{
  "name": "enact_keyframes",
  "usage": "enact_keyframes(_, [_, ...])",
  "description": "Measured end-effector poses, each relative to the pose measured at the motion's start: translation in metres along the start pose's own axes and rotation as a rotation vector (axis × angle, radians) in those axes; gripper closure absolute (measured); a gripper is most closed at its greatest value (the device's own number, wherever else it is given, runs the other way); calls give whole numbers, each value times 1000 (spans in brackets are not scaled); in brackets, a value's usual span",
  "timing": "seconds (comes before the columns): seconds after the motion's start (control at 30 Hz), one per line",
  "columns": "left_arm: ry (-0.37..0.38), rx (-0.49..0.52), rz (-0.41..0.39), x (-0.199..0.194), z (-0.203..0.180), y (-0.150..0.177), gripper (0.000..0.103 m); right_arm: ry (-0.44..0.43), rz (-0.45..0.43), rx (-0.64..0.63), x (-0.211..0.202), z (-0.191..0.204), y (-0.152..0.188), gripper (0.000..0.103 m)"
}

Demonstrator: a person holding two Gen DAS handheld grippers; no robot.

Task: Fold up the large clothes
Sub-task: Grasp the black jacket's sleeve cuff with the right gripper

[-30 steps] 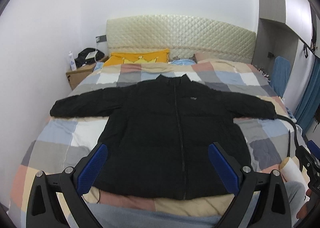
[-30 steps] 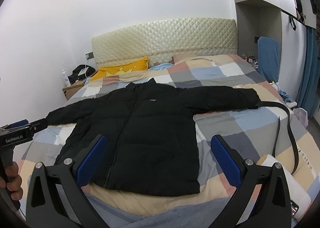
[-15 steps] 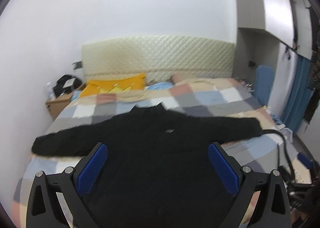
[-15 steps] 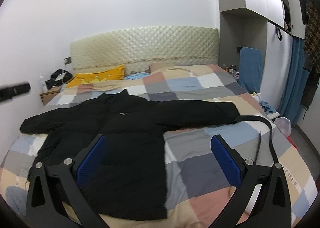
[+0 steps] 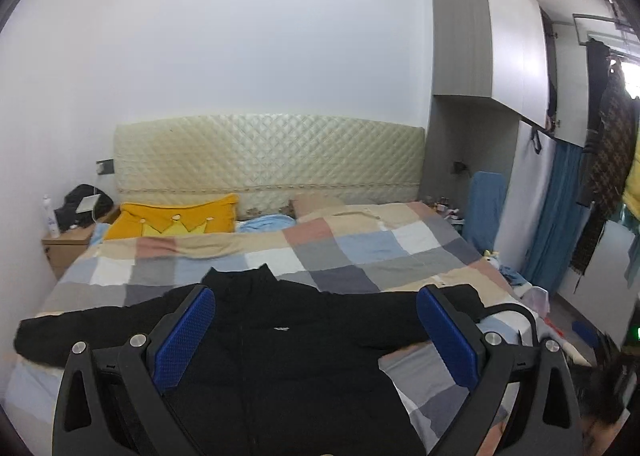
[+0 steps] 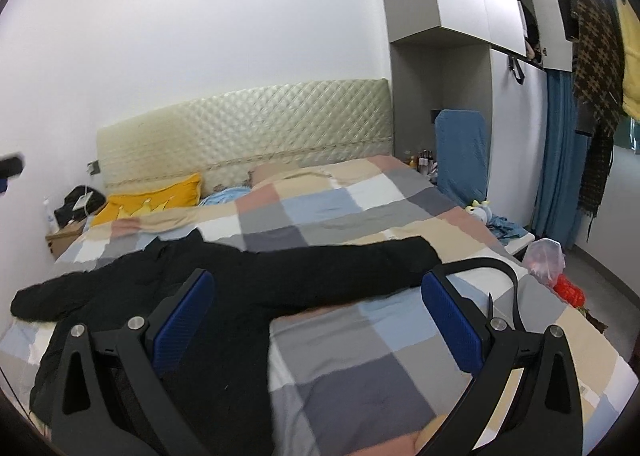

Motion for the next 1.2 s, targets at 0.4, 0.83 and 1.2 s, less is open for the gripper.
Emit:
enact_keyframes(0.4, [-113, -112, 146, 59, 83, 107, 1, -27, -20, 60, 108, -57, 13, 0])
enact_keyframes(0.83, [-239, -174, 268, 107, 145, 194, 1, -42, 167, 356, 261, -165, 95, 10])
enact_keyframes(1.2, [-242, -197, 394, 152, 160, 227, 1, -48, 365, 676, 383, -207, 146, 19])
Point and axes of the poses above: each gripper's, at about its wrist camera, not at the fingertips, and x roughly the way its jaws point, z to its left, y to its underside, the point moved 6 cm from there along x, roughly the way its jaws point, and after that the axes turned 1 degree about y, right-handed, at the moved point
